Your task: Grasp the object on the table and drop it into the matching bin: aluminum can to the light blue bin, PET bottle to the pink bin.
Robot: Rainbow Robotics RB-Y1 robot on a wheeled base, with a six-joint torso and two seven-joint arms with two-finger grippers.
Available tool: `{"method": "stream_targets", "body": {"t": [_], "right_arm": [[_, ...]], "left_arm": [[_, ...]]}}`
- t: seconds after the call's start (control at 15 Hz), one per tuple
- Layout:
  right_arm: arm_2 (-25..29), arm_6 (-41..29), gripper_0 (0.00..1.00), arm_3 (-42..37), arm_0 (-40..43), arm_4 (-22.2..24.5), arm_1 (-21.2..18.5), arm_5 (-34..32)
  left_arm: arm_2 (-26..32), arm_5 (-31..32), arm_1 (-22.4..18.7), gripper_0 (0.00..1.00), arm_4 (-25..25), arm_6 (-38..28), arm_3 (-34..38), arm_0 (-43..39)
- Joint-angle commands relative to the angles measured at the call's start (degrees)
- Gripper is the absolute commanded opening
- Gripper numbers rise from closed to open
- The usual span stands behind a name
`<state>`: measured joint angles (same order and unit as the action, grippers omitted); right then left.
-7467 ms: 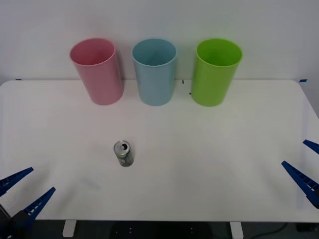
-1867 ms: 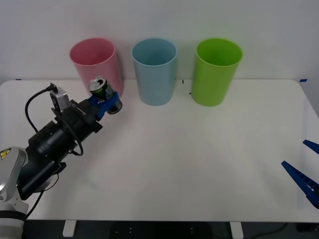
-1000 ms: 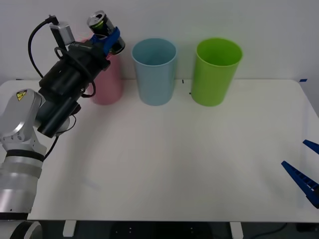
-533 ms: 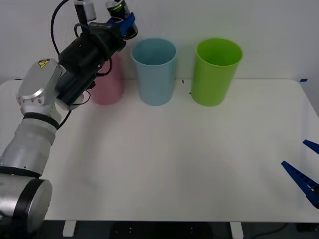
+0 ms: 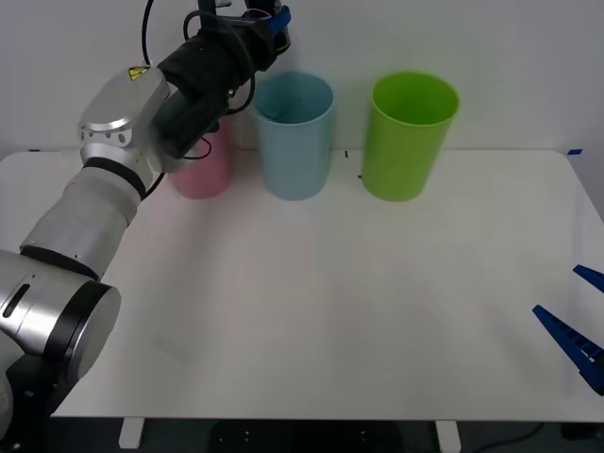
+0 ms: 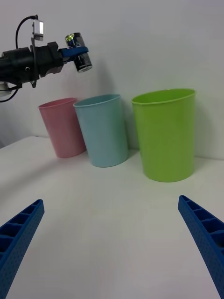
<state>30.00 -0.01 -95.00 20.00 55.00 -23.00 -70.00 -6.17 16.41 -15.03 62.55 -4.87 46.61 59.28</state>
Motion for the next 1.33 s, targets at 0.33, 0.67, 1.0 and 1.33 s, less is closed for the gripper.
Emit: {"method": "stream_targets", "body": {"t": [0.33, 0.67, 1.0, 1.33], "right_arm": [[0.00, 0.01, 1.00, 0.00, 0.00, 0.00, 0.00, 0.00], [0.00, 0.01, 1.00, 0.00, 0.00, 0.00, 0.00, 0.00], [0.00, 0.01, 1.00, 0.00, 0.00, 0.00, 0.00, 0.00], [0.00, 0.01, 1.00, 0.00, 0.00, 0.00, 0.00, 0.00]], "left_arm": [[-3.94, -2.70, 0.35, 0.00, -1.38, 1.00, -0.03, 0.93], [-5.34, -3.67, 0.35, 0.09, -3.22, 1.53, -0.03, 1.19], [-5.34, -3.84, 0.35, 1.00, -3.31, 1.79, -0.03, 1.19], [-5.34, -3.84, 0.26, 1.00, -3.93, 1.88, -0.03, 1.10]]}}
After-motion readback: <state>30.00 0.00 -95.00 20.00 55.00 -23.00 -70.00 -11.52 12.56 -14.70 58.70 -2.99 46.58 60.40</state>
